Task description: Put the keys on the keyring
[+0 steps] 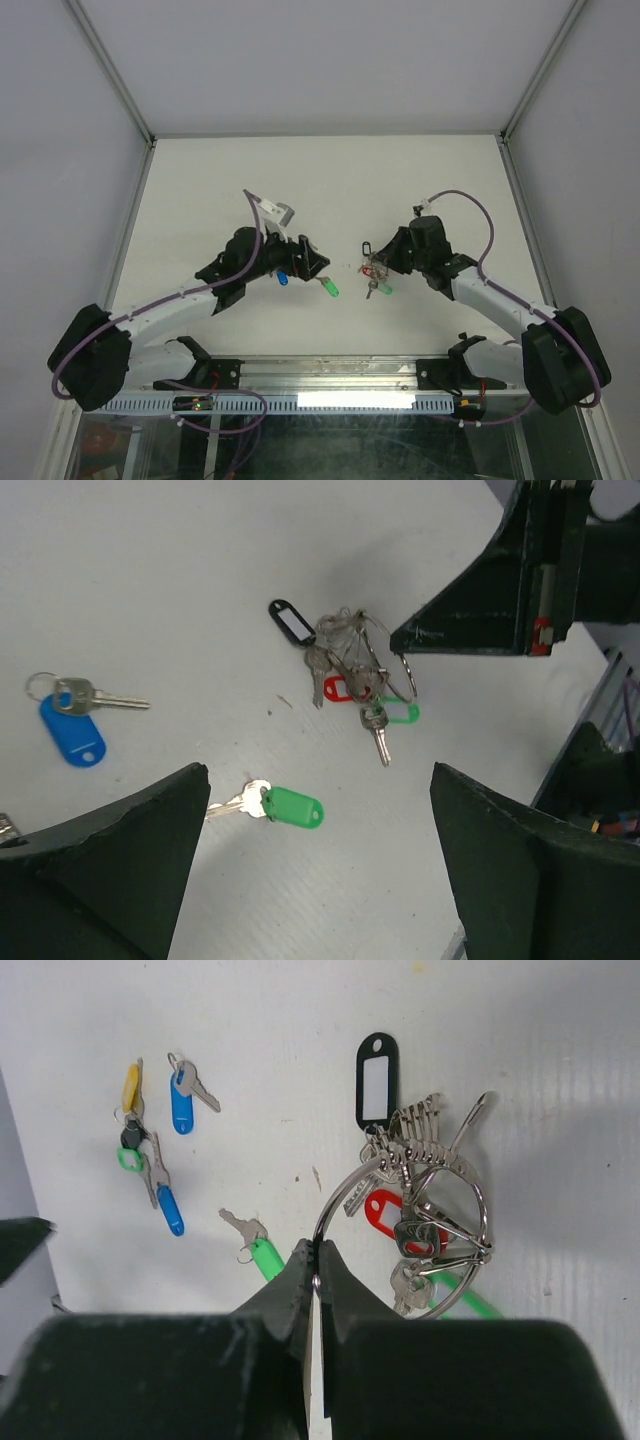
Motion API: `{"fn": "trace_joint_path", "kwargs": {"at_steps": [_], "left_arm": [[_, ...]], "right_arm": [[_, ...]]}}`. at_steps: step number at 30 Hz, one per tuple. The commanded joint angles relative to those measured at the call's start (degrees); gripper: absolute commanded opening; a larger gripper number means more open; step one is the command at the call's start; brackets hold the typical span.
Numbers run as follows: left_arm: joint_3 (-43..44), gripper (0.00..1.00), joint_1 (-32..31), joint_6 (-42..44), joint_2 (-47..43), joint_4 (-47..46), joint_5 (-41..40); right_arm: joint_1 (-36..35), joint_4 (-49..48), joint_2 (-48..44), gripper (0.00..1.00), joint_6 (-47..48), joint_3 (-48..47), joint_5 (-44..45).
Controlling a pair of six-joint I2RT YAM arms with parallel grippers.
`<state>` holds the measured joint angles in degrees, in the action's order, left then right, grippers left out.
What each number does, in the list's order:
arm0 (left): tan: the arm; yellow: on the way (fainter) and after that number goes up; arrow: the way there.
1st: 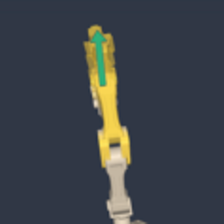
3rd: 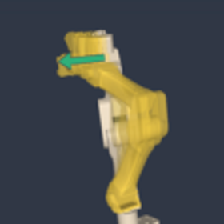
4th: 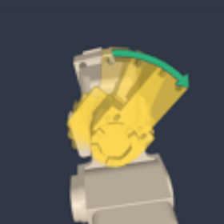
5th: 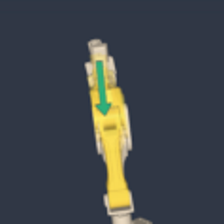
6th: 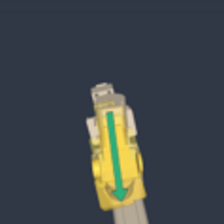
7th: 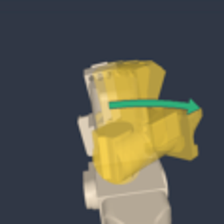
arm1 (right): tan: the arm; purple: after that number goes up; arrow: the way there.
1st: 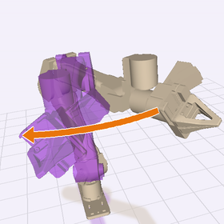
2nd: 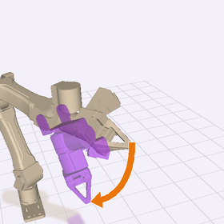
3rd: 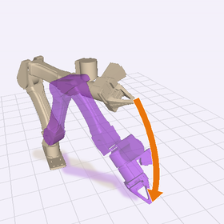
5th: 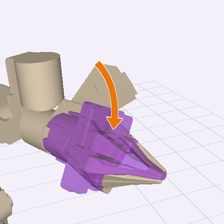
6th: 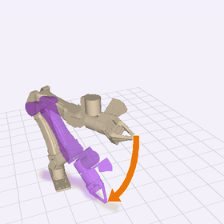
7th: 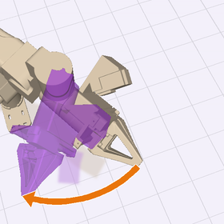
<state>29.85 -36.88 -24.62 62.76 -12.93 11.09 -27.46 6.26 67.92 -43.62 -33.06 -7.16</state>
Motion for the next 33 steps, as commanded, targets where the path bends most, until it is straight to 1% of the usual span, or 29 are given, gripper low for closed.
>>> {"fn": "trace_joint_path", "kwargs": {"at_steps": [1, 3, 6, 11, 16, 25, 29, 33], "left_arm": [[3.40, 0.90, -6.73, 5.06, 7.79, -12.85, -5.45], [5.31, 0.89, -9.82, 6.90, 12.00, -15.20, -6.78], [7.80, 0.87, -12.67, 8.58, 16.90, -17.63, -8.12], [12.71, 0.80, -15.07, 9.22, 25.50, -20.58, -8.61], [18.46, 0.73, -17.49, 10.35, 32.31, -20.07, -8.89], [21.88, 0.64, -19.47, 9.68, 37.19, -19.75, -8.11], [22.76, 0.55, -19.80, 9.70, 38.57, -18.37, -8.14], [23.58, 0.42, -19.81, 9.76, 39.33, -17.13, -8.35]], "right_arm": [[1.82, -7.37, -3.01, 0.00, -9.21, 2.14, -0.76], [2.55, -8.77, -3.93, 0.00, -12.36, 3.44, -1.28], [3.06, -9.77, -5.31, 0.00, -15.92, 4.95, -0.79], [3.63, -10.34, -7.63, 0.00, -20.22, 6.76, 0.36], [3.82, -10.19, -9.72, 0.00, -22.61, 7.43, 0.96], [4.17, -10.59, -10.92, 0.00, -24.18, 8.02, 0.71], [4.26, -10.98, -11.12, 0.00, -24.48, 8.13, 0.35], [4.30, -10.93, -11.59, 0.00, -24.65, 8.07, 0.39]]}}
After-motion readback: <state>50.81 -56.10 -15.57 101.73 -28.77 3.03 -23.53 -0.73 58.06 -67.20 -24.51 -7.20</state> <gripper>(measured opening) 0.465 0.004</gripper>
